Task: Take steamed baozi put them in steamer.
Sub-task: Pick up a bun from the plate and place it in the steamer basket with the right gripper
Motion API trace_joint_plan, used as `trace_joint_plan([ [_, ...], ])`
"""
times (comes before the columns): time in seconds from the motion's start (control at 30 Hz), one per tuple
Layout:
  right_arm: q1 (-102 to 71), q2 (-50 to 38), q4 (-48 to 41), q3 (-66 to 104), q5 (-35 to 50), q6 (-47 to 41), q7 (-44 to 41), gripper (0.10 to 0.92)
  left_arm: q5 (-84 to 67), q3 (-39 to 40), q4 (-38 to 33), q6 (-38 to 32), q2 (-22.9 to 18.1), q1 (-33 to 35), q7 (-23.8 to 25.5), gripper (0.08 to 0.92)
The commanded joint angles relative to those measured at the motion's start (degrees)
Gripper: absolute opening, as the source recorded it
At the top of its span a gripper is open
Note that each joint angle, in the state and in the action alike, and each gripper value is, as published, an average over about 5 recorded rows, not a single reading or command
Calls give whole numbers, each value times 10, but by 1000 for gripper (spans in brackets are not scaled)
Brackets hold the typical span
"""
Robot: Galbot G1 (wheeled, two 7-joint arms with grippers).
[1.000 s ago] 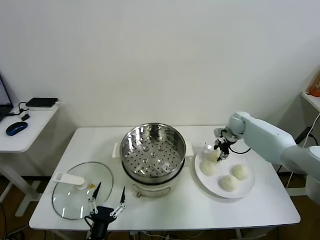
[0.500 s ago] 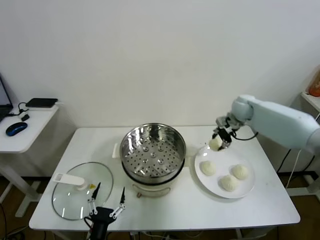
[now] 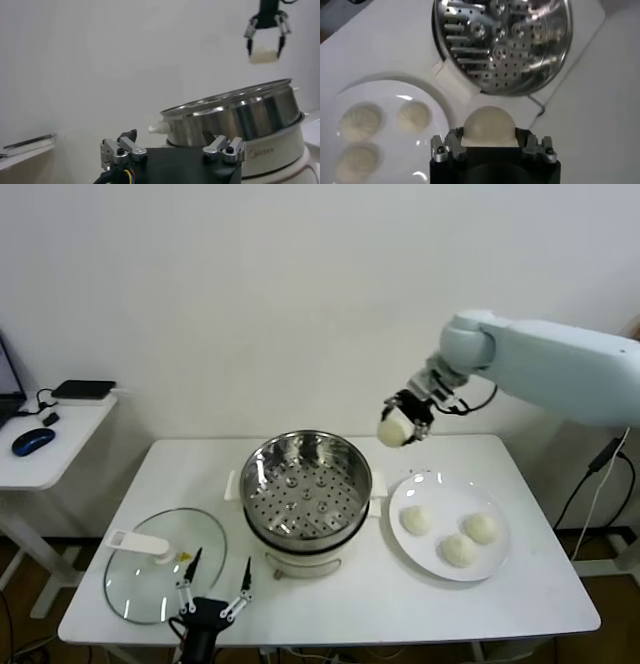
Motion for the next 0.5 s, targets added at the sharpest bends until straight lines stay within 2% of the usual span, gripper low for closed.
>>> trace_joint_plan([
  [0.03, -1, 97, -12, -1, -60, 130, 49, 704, 0, -1, -3, 0, -2, 0, 0, 823],
  [0.27, -70, 142, -95, 15, -136, 221, 71, 704, -4, -4, -7, 1, -1, 1, 0, 823],
  [0.5, -127, 170, -158, 37, -189, 265, 77, 704, -4, -5, -3, 1, 0, -1, 0, 823],
])
